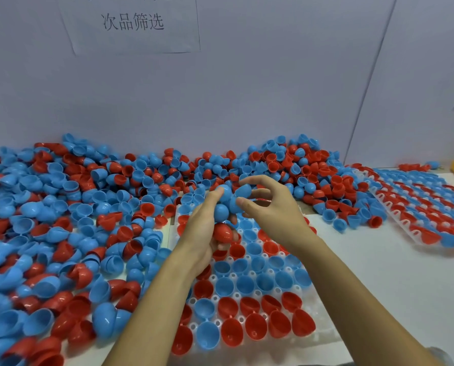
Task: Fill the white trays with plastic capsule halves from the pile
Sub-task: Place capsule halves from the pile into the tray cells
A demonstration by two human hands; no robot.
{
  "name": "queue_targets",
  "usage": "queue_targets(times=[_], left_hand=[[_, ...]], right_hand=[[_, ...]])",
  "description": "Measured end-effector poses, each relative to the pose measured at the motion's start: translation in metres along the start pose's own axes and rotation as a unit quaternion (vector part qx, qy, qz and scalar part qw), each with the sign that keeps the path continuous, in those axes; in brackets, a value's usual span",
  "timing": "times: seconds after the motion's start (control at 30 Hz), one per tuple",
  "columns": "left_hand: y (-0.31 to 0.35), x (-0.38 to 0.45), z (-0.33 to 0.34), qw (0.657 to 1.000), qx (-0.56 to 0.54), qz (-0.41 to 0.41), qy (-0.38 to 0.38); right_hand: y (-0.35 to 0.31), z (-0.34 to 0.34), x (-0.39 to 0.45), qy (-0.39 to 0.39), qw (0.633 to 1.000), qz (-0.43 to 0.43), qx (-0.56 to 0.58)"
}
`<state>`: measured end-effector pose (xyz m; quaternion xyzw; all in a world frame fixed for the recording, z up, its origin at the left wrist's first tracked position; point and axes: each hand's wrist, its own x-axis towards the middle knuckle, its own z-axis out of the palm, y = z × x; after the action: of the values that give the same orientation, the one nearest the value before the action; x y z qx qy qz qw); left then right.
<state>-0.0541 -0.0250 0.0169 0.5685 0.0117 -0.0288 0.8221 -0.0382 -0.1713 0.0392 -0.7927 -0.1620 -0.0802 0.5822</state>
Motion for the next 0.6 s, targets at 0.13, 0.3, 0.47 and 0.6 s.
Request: queue_targets(times=[0.13, 0.3, 0.47, 0.6], left_hand=[[-0.001, 0.001, 0.0, 1.0, -0.003, 0.008, 0.015], [-0.004, 0.002, -0.001, 0.997, 0.056, 0.029, 0.047], [0.001, 0.0, -0.001, 0.999, -0.021, -0.024, 0.027], [0.002, -0.002, 0.0, 0.996, -0.082, -0.034, 0.003]], right_hand=[[0.0, 0.006, -0.001, 0.007, 0.999, 0.006, 0.053], [-0.001, 0.011, 0.002, 0.019, 0.999, -0.034, -0.031], [0.003, 0.014, 0.004, 0.033, 0.998, -0.032, -0.042], [0.003, 0.023, 0.006, 0.043, 0.996, -0.054, -0.059]])
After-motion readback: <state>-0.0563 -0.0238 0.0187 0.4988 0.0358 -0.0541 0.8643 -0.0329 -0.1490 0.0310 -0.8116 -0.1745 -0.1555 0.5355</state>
